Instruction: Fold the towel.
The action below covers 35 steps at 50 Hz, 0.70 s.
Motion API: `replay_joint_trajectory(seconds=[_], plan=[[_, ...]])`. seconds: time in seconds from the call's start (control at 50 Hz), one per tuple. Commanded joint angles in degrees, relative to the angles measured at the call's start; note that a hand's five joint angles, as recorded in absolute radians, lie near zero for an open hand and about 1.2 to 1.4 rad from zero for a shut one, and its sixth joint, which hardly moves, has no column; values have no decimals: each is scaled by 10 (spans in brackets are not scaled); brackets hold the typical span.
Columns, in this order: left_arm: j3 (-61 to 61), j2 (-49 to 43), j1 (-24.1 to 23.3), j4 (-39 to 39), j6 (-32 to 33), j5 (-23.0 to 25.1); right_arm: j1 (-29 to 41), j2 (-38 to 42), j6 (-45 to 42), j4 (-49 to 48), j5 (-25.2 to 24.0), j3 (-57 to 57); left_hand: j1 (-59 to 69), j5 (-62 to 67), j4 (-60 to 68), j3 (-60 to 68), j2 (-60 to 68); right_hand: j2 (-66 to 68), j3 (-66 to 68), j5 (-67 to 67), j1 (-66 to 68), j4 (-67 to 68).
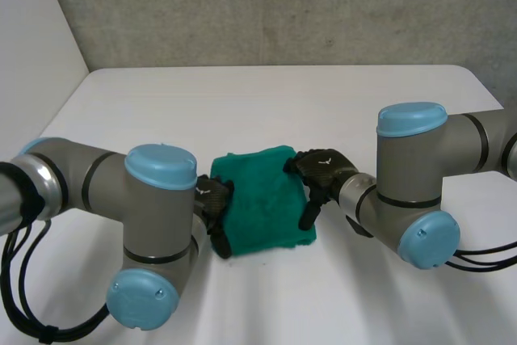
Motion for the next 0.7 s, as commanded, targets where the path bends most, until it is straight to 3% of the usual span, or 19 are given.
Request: replay_joint_trajectory(seconds=[0.02,0.2,0.3,0.48,0.58,0.7], plan=[[8,62,-7,15,1,3,1,-22,-15,4,25,-2,12,-5,-11,-16,-4,-27,-20,-31,-13,-30],[28,174,9,22,1,5,-12,-159,35,-43,113,11,5,-12,-18,-22,-11,-27,-20,-31,-13,-30],[44,229,57,19,1,5,-55,-258,59,-69,156,32,4,-13,-20,-24,-13,-27,-20,-31,-13,-30],[80,297,148,-56,-43,75,-99,-307,57,-57,163,24,-10,-27,-33,-38,-26,-27,-20,-31,-13,-30],[76,308,169,-87,-76,116,-101,-308,55,-26,156,13,-10,-27,-33,-38,-26,-27,-20,-31,-13,-30],[69,314,171,-89,-80,122,-94,-308,46,-7,149,13,-10,-27,-33,-38,-26,-27,-20,-31,-13,-30]])
